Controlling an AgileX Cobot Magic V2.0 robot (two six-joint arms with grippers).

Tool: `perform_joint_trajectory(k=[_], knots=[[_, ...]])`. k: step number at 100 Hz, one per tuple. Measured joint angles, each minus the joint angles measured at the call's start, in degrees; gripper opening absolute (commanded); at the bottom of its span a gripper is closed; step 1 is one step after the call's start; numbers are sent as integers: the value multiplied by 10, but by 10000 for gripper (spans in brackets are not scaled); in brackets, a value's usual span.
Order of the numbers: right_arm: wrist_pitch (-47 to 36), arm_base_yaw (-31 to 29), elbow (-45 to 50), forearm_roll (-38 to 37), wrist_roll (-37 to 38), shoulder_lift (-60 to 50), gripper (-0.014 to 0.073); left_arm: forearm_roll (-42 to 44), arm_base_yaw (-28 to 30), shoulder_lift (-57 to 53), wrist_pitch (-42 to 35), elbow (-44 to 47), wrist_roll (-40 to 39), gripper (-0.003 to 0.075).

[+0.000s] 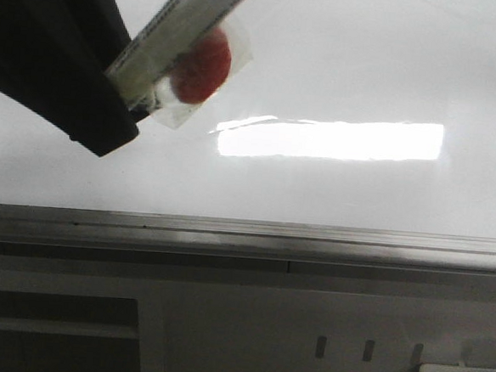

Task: Write number 4 on whiteboard

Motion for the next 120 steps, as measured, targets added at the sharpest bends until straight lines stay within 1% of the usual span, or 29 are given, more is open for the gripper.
perform_joint_trajectory(k=[28,44,58,68,75,101,106,120], knots=[[0,35,-5,0,-46,47,352,-13,0,0,27,-6,3,-20],[-28,36,-5,0,-51,69,352,-24,0,0,41,-7,3,-20],[-29,36,-6,0,-52,91,337,-40,0,0,41,-7,3,-20],[-27,36,-6,0,-52,100,276,-43,0,0,42,-7,3,-20],[-26,36,-6,0,-52,101,216,-45,0,0,42,-7,4,-20],[-19,36,-6,0,-52,102,-41,-52,3,0,40,-7,-8,-20],[-19,36,-6,0,-52,102,-71,-53,3,0,38,-7,-11,-20],[-19,36,-6,0,-52,102,-72,-57,4,0,38,-7,-12,-20]])
